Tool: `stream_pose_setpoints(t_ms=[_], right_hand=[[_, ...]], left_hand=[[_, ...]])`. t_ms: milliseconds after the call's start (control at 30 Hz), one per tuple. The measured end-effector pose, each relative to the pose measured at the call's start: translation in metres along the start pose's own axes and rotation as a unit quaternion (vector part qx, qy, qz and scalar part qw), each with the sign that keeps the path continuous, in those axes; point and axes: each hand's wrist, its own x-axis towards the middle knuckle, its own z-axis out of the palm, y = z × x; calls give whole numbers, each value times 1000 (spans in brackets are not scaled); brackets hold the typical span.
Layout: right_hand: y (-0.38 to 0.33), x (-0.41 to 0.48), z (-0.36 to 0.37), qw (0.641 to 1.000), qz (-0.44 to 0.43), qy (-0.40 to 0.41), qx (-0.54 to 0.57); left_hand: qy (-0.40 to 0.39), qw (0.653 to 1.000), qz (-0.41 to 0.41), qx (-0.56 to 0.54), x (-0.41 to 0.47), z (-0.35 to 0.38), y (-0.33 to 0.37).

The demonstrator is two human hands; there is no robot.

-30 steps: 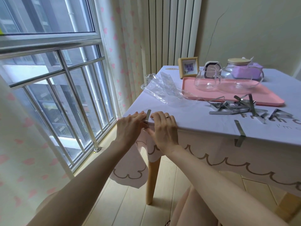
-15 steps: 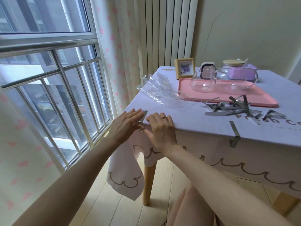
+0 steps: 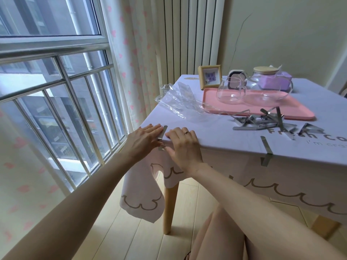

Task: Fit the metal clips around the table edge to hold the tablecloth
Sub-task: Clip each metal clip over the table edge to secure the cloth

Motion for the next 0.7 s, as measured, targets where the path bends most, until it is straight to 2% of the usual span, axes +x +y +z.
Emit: stream_pose_setpoints(t_ms=[67, 167, 267, 333, 400, 533, 700], right_hand=[[6, 2, -9, 998, -12, -22, 60], [24, 6, -26, 993, -15, -56, 107], [54, 4, -47, 993, -2, -60, 98], [79, 0, -62, 996, 17, -35, 85], [108, -2, -77, 997, 63, -25, 46], [165, -7, -102, 978, 184, -77, -53], [196, -17, -120, 971, 181, -149, -49]], left_hand=[[-45, 999, -15, 12, 5, -4, 6], [-86, 996, 7, 33, 12, 1, 20], [-90, 995, 26, 41, 17, 14, 42], [-97, 995, 21, 21, 23, 16, 59], [-110, 994, 23, -9, 31, 16, 79], [-110, 991, 58, -55, 47, 21, 121], [-101, 987, 107, -71, 60, 29, 161]])
